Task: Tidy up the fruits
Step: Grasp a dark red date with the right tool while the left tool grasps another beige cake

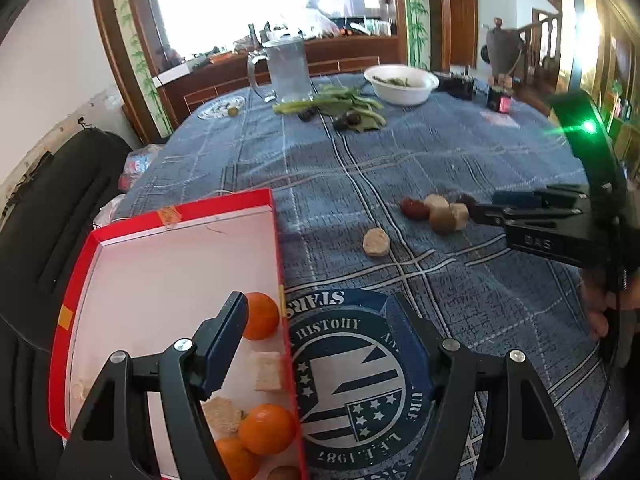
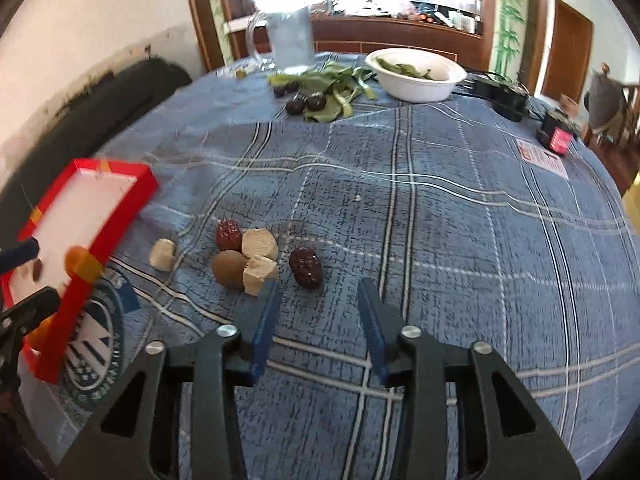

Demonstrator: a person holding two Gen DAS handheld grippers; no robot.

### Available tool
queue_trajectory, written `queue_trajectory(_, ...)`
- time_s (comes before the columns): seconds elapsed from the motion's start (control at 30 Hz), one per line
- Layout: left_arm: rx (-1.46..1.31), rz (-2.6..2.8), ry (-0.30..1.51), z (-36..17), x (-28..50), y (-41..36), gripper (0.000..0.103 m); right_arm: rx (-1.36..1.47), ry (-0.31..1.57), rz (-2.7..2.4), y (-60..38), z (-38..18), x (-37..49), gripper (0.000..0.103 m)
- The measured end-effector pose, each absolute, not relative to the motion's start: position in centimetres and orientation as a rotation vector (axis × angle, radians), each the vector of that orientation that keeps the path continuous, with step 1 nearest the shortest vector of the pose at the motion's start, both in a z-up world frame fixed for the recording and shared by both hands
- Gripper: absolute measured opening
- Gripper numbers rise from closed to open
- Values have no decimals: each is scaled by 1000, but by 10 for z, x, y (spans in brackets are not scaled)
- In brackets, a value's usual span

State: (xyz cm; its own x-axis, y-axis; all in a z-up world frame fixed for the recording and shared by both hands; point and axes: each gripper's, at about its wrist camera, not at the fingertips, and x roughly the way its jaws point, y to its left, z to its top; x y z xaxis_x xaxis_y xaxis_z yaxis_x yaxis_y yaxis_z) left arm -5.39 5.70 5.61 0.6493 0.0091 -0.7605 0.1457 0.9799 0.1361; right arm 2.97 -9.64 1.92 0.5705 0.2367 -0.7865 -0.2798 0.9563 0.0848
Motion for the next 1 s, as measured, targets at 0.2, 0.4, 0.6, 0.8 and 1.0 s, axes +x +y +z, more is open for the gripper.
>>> queue_trajectory(0.2, 214, -90, 913, 47, -33, 44, 71, -67, 927, 308, -87, 6, 48, 37)
queue_trajectory(0.4, 206, -114, 968, 34, -9, 29, 71, -26, 913, 329, -98, 6, 51, 20)
queue_trajectory(0.6, 185, -123, 1017, 21, 9, 19, 71, 72, 902, 302, -123, 14, 54, 20)
queue_trajectory(0.8, 143, -105, 1038, 14, 24, 22, 65, 112, 875, 313, -125, 28, 48, 20)
queue_trajectory(1.0, 94, -161, 1022, 14, 30, 22, 46, 128, 897, 311, -126, 26, 47, 20)
